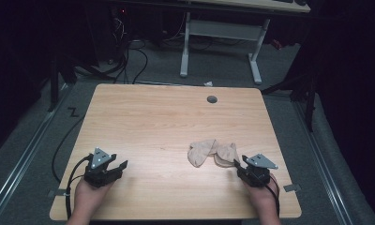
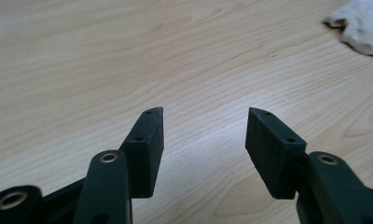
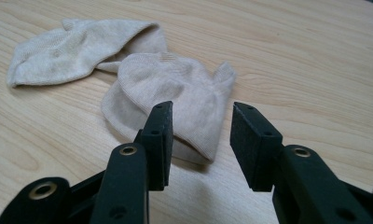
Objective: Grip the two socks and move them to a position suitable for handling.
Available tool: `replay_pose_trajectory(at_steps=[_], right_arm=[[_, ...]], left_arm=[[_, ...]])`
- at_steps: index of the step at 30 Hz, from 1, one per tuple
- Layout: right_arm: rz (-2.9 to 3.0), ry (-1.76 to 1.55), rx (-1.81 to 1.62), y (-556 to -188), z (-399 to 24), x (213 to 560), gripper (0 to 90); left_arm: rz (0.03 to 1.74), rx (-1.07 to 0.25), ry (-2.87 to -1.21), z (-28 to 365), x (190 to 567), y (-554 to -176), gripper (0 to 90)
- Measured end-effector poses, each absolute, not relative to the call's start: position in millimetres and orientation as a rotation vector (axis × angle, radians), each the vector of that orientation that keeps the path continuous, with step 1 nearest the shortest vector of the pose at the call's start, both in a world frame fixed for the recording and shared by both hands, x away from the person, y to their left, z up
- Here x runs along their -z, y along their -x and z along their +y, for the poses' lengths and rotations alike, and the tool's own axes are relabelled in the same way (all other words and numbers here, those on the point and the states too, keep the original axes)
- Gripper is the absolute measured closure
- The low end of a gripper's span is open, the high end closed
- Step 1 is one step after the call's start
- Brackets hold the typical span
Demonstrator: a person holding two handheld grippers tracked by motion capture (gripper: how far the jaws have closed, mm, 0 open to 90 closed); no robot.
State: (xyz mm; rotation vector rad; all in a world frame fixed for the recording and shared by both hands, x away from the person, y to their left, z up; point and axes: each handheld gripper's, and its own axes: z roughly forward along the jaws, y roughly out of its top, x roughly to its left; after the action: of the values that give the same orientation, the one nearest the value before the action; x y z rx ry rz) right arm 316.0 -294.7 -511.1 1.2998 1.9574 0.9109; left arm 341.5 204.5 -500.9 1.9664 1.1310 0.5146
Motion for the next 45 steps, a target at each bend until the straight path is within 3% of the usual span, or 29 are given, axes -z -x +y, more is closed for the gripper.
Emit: replay_pose_trajectory(at_steps=[14,18,19,28,30,45], right_arm=[[1.986,-1.277,-0.913,-313,-302,514,59.0],[1.989,-1.281,-0.916,-313,-301,512,62.6],[1.989,-1.283,-0.914,-314,-300,512,67.5],[1.992,-1.295,-0.922,-320,-293,505,80.5],[1.990,-1.314,-0.931,-329,-291,501,87.3],[2.081,-1.350,-0.864,-371,-277,515,89.5]], left_arm=[[1.124,-0.468,-1.978,200,507,-348,46.1],[1.117,-0.467,-1.994,198,510,-349,45.5],[1.114,-0.467,-1.996,198,510,-349,45.5],[1.095,-0.466,-2.004,196,511,-348,45.5],[1.085,-0.470,-2.007,195,511,-346,45.3],[1.072,-0.471,-2.013,197,513,-339,45.7]])
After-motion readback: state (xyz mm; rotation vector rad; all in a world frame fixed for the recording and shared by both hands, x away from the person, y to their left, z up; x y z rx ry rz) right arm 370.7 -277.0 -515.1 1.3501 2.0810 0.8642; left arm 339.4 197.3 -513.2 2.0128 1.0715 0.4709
